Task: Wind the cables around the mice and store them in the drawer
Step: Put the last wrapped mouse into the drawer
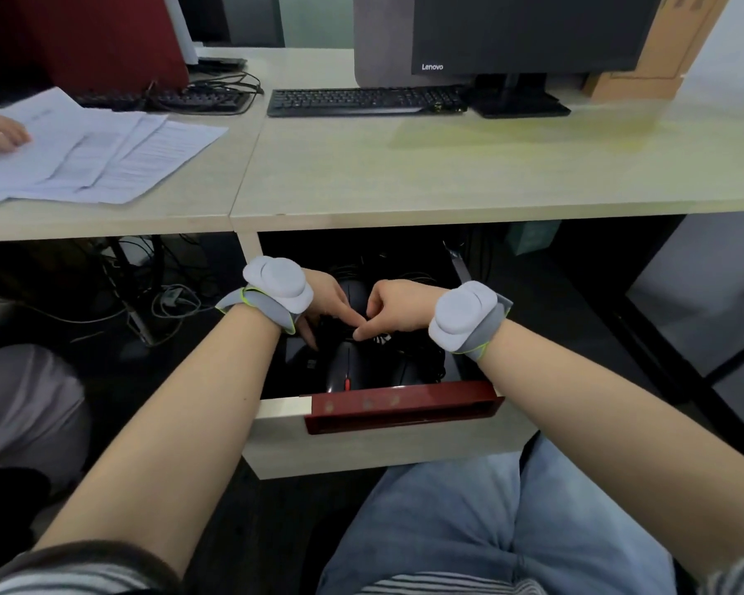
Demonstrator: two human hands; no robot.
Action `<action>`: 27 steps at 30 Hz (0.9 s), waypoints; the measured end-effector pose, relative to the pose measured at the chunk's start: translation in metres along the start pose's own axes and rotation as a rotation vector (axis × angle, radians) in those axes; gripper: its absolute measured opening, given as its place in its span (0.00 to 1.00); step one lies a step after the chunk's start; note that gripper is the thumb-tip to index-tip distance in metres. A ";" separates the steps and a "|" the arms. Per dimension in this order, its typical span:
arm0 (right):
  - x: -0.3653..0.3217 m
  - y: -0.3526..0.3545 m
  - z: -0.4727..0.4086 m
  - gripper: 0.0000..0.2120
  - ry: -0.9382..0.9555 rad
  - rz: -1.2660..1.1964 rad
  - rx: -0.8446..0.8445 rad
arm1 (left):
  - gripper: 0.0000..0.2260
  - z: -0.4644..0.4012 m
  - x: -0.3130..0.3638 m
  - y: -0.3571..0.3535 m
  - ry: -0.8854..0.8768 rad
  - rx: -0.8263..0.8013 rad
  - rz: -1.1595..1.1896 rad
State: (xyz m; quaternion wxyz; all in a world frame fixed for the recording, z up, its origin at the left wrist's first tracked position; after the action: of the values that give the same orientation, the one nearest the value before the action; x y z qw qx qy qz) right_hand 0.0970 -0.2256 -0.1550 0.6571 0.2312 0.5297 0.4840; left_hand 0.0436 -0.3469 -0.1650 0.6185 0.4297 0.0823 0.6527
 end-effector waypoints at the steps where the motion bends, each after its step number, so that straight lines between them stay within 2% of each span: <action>1: 0.000 0.001 -0.001 0.15 0.000 0.001 0.043 | 0.11 -0.001 0.002 0.002 -0.006 0.029 -0.043; 4: -0.003 0.002 -0.001 0.16 0.011 0.035 0.074 | 0.11 0.002 0.005 0.005 -0.010 0.068 -0.043; 8: -0.005 0.000 0.007 0.12 0.070 -0.003 -0.034 | 0.14 0.007 0.008 0.007 -0.025 0.052 -0.209; 12: -0.005 -0.002 0.018 0.12 0.102 -0.032 -0.144 | 0.15 0.010 0.012 0.008 0.017 -0.001 -0.248; 16: -0.005 -0.005 0.022 0.14 0.096 0.002 -0.145 | 0.20 0.007 0.011 0.006 0.000 0.024 -0.234; 19: -0.008 -0.008 0.028 0.15 0.104 0.036 -0.116 | 0.20 0.009 0.010 0.007 -0.004 0.053 -0.227; 23: -0.011 -0.001 0.045 0.13 0.149 0.004 -0.073 | 0.19 0.010 0.006 0.005 0.028 0.009 -0.230; 27: -0.007 0.013 0.067 0.13 0.153 -0.019 -0.089 | 0.17 0.009 0.004 0.002 0.019 0.116 -0.145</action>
State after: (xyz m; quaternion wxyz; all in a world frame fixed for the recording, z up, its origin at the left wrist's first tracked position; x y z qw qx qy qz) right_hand 0.1538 -0.2119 -0.1192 0.6291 0.1592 0.5584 0.5168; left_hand 0.0488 -0.3479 -0.1564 0.6373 0.4517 0.1567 0.6044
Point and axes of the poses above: each hand's wrist, its own z-axis away from the middle knuckle, its own y-axis out of the back of the hand, x = y × z, the point moved 3 cm from there along -z, towards the middle knuckle, and after that the axes turned 4 degrees about -z, right-handed, at the moved point
